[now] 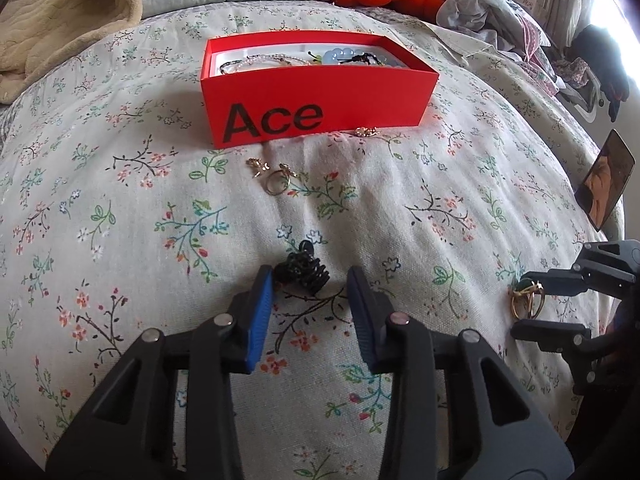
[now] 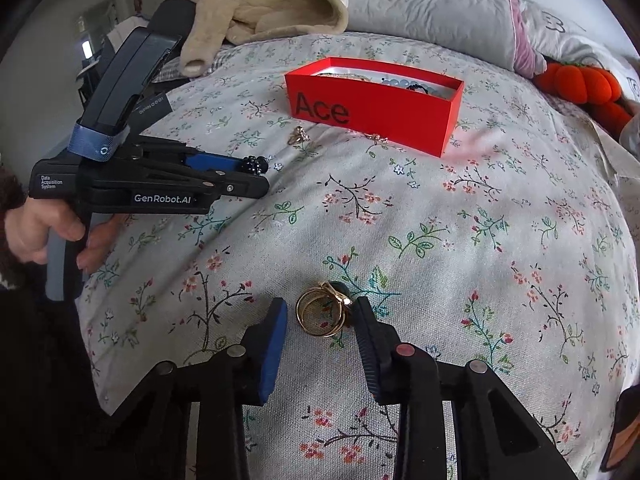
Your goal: Organize jewelry
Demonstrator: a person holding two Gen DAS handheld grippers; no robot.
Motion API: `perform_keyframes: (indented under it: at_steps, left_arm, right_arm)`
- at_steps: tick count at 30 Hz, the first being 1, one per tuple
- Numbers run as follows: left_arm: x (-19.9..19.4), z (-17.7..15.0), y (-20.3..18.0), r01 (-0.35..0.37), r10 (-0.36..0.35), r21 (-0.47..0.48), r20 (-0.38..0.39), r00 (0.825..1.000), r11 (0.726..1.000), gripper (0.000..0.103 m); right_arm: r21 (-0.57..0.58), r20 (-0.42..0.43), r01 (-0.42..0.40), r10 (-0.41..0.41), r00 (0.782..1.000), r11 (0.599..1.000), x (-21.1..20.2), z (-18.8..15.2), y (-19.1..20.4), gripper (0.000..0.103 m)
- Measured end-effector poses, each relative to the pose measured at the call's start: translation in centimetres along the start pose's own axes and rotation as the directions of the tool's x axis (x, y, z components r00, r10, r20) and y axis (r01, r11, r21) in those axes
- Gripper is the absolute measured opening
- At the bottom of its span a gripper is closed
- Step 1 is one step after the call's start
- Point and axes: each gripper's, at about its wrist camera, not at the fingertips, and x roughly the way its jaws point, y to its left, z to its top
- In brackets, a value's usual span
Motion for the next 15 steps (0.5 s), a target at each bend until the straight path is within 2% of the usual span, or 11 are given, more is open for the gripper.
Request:
perform_keyframes:
  at_steps: [2, 15]
  left_arm:
    - [0.0, 0.1, 0.2, -0.013, 0.013, -0.007, -0.001, 1.000, 1.000, 0.030]
    - [-1.0, 0.4, 0.2, -0.005, 0.005, -0.004, 0.007, 1.000, 1.000, 0.029]
  right_arm:
    - [0.006, -0.004, 0.000, 0.000, 1.000, 1.000, 0.0, 0.1, -0.1, 0.029]
    - [0.058, -0.005, 0.042, -0.042, 0.999, 0.997, 0.0, 1.6, -1.0, 0.029]
